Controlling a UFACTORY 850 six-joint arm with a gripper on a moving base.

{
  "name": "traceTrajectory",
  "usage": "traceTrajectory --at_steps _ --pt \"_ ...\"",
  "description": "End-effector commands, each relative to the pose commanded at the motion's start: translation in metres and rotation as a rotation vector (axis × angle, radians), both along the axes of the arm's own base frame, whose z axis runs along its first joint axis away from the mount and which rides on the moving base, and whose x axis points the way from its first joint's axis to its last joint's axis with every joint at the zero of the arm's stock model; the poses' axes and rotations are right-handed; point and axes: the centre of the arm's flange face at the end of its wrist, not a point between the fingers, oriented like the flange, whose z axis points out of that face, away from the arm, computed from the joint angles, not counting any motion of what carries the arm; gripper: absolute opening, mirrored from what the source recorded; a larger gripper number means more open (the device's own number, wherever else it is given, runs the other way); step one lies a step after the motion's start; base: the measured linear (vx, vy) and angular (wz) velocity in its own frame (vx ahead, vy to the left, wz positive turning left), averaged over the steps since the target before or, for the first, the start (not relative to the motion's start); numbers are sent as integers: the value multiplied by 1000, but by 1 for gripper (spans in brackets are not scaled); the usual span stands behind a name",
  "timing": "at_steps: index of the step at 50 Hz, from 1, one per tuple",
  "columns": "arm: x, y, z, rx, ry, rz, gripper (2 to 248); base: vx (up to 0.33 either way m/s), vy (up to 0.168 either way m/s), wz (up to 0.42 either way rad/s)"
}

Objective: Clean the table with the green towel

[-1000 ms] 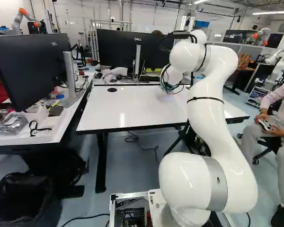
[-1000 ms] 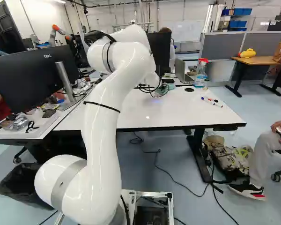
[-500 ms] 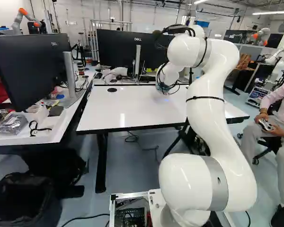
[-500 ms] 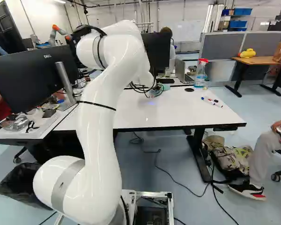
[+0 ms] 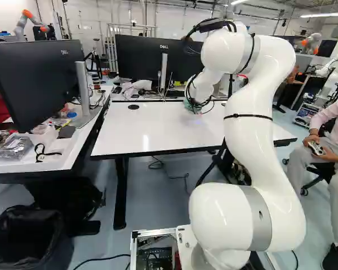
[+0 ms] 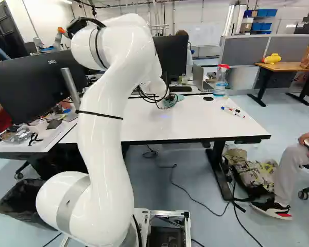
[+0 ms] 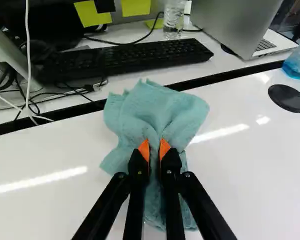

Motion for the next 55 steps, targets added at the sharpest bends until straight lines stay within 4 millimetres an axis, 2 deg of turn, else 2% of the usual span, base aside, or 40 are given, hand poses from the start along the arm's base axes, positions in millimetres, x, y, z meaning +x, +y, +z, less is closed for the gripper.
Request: traceTrajectory --at_steps 18,55 --pt "-2 -28 -1 -1 -4 -40 42 0 0 0" --pt "21 -92 -8 -12 -43 -117 42 0 0 0"
